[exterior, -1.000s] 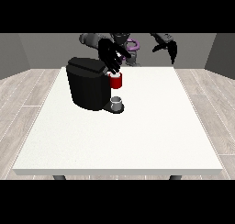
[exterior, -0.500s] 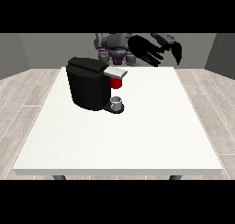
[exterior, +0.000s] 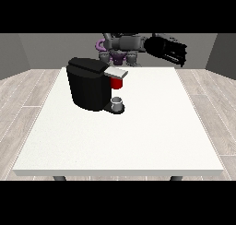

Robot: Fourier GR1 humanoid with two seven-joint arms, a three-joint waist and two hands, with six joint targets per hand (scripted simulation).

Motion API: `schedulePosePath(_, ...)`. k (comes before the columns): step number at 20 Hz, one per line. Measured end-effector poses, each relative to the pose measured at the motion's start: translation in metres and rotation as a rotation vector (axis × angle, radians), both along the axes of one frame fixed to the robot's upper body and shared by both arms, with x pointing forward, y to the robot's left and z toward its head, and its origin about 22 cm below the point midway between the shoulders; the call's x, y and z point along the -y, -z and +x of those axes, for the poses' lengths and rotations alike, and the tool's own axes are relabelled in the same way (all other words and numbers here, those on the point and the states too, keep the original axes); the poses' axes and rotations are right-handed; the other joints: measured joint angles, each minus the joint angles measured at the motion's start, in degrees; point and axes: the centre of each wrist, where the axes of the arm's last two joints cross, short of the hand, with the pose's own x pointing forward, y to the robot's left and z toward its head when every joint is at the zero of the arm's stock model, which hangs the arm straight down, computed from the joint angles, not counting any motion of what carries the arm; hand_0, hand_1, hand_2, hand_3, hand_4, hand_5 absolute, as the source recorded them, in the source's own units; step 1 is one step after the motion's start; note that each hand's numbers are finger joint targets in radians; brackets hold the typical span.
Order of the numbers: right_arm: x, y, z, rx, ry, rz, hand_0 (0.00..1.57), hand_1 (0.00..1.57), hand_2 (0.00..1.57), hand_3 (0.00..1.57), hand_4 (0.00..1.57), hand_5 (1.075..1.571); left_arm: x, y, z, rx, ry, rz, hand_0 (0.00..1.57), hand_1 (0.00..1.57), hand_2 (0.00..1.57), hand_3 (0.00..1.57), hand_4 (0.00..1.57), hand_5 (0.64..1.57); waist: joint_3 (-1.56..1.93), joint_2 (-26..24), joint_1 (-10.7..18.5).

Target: Insert the coffee pod into the coffee machine and close the lid

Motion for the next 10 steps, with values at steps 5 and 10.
schedulePosePath(5,-0.031,0.024,0.001,0.013,-0.103,-0.004,0.0,0.0,0.0,0.0,0.17,1.571,-0.012,0.014,-0.004,-0.041,-0.032,-0.018,0.0,0.0,0.0,0.0,0.33,1.571,-0.06,-2.4,-3.1)
schedulePosePath(10,-0.062,0.07,-0.007,-0.008,-0.234,0.014,0.0,0.0,0.0,0.0,0.26,1.571,-0.037,0.042,-0.015,-0.111,-0.096,-0.031,0.0,0.0,0.0,0.0,0.27,1.571,-0.07,-7.2,-7.9)
